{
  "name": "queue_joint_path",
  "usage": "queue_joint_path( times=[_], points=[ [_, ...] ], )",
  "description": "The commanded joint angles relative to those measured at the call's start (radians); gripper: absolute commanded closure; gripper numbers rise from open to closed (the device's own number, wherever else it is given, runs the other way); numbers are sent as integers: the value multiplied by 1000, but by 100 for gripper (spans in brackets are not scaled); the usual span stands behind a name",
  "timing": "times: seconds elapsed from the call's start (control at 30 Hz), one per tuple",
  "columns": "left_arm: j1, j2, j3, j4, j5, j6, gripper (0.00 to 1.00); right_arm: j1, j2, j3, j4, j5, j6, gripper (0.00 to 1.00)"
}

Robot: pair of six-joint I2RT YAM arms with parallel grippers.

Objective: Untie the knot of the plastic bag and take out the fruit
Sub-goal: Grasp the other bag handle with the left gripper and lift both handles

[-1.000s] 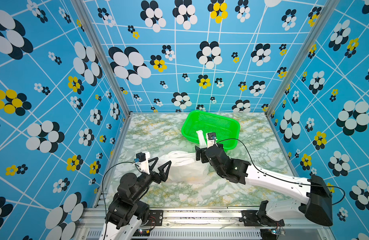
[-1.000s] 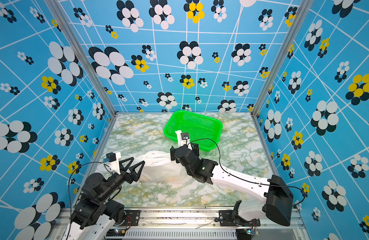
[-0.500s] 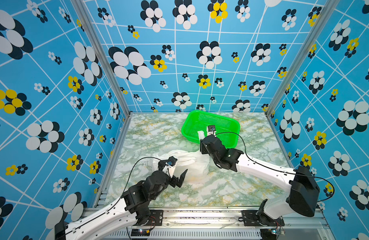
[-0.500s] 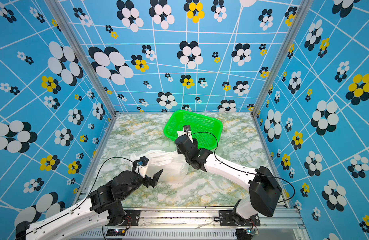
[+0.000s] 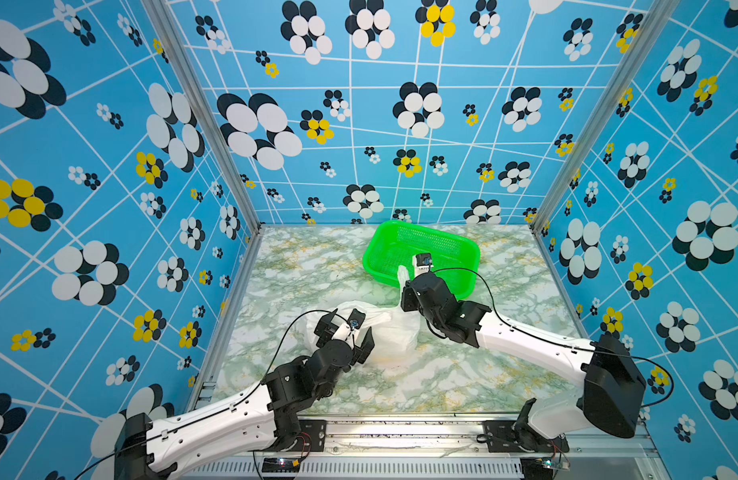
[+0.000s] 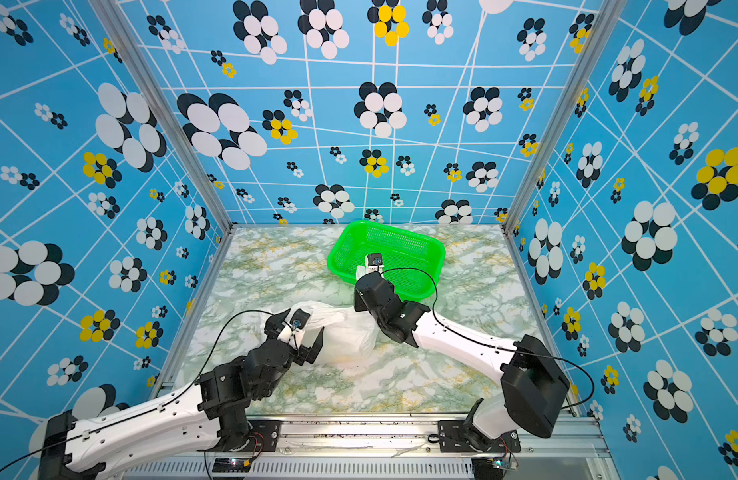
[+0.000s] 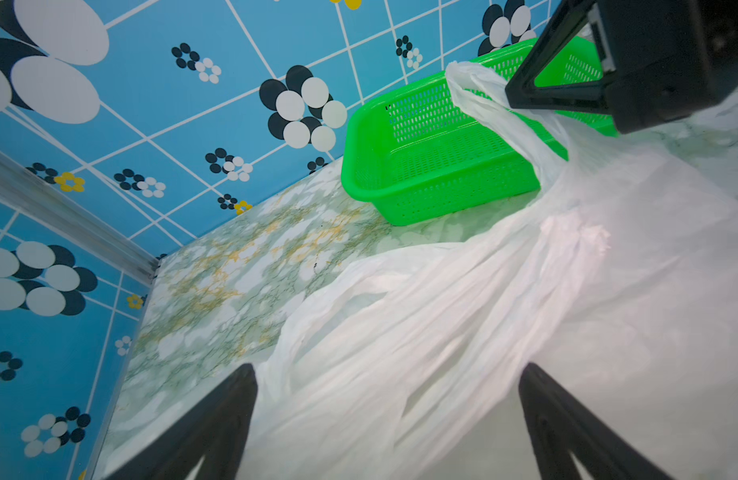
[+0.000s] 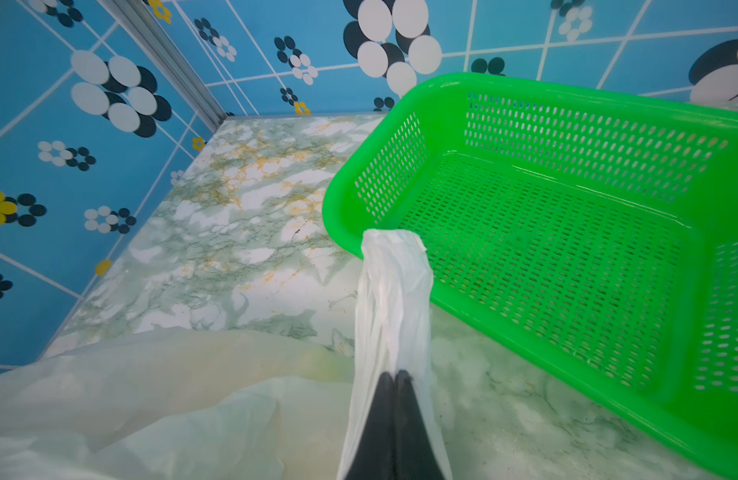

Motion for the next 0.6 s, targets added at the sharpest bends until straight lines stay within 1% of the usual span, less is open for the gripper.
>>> queue_joint_path(
  times=[0.0,0.1,0.13,0.27,0.3,0.33,0.37,0.43,0.47,0.57],
  points=[
    [-1,7,40,23,-89,2,1,37,-76,-54,75,-26,10,100],
    [18,-2,50,13,-84,-19,0,71,-108,-72,79,-16,11,100],
    [32,-12,52,6,-66,-31,6,82,-115,-76,75,-7,9,100],
    [105,-65,45,-11,61,-69,37,119,-155,-121,93,10,13,100],
    [119,-76,42,-15,85,-79,39,125,-168,-138,106,15,16,100],
    [138,-86,42,-23,115,-88,36,129,-180,-156,121,15,20,100],
    [154,-94,45,-36,152,-92,29,130,-191,-168,130,16,27,100],
    [170,-101,46,-48,205,-92,10,131,-200,-176,127,15,34,100],
    [173,-102,45,-49,210,-94,2,132,-200,-171,120,11,34,100],
    [185,-85,50,-51,204,-110,1,143,-204,-171,115,1,34,100]
  ],
)
